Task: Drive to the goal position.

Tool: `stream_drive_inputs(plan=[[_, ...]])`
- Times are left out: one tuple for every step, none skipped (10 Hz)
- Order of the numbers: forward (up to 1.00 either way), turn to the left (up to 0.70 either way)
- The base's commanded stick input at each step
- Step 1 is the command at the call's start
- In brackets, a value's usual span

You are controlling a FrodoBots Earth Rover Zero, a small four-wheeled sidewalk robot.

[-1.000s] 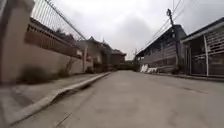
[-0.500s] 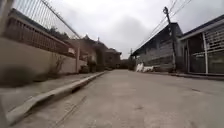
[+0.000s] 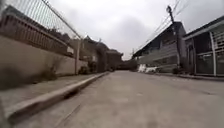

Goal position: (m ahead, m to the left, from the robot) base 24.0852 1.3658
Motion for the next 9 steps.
stream_drive_inputs(plan=[[0.85,-0.31],[0.85,-0.34],[0.85,-0.34],[0.85,-0.33],[0.85,-0.22],[0.85,-0.02],[0.85,0.0],[0.85,0.0],[0.85,0.0]])
